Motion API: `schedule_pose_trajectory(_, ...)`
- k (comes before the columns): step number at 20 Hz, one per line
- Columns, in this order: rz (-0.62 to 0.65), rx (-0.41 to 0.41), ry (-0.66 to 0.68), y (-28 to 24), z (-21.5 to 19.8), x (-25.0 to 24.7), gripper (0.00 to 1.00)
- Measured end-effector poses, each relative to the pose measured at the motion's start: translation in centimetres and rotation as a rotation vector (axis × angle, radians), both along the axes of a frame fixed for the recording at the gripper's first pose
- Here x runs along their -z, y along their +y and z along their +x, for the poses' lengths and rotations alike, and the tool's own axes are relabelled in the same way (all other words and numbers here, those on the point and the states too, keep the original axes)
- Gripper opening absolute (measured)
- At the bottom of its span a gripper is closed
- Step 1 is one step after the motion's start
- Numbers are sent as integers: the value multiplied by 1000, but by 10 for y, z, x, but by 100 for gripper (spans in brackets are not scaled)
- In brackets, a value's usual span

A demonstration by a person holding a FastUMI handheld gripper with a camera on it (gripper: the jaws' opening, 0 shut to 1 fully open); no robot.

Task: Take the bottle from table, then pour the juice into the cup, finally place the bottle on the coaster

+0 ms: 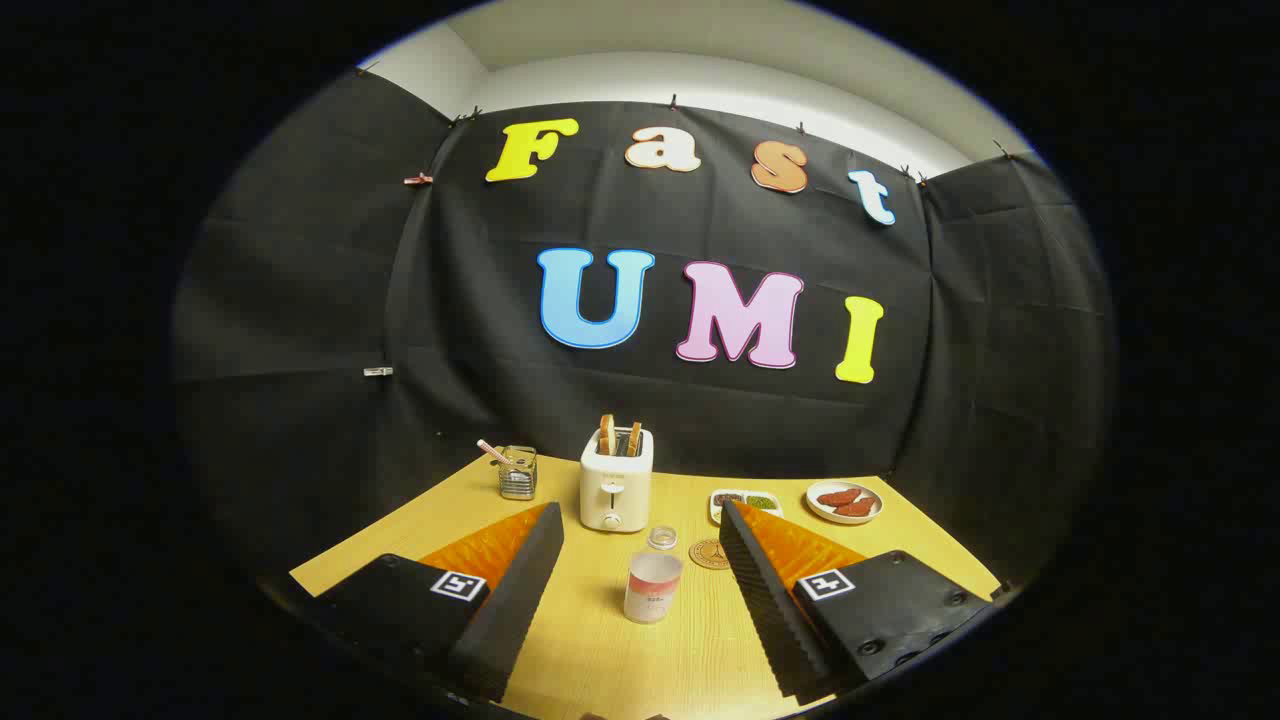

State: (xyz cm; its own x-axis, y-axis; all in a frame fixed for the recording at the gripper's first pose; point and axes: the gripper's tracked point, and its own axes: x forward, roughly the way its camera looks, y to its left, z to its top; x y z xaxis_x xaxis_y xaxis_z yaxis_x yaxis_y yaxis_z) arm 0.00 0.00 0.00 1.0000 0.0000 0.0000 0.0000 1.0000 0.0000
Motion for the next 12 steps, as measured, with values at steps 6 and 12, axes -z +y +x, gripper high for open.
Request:
schedule_pose_trajectory(6,14,41,9,-2,4,5,97)
schedule_pose_trajectory(12,52,78,24,1,6,17,97)
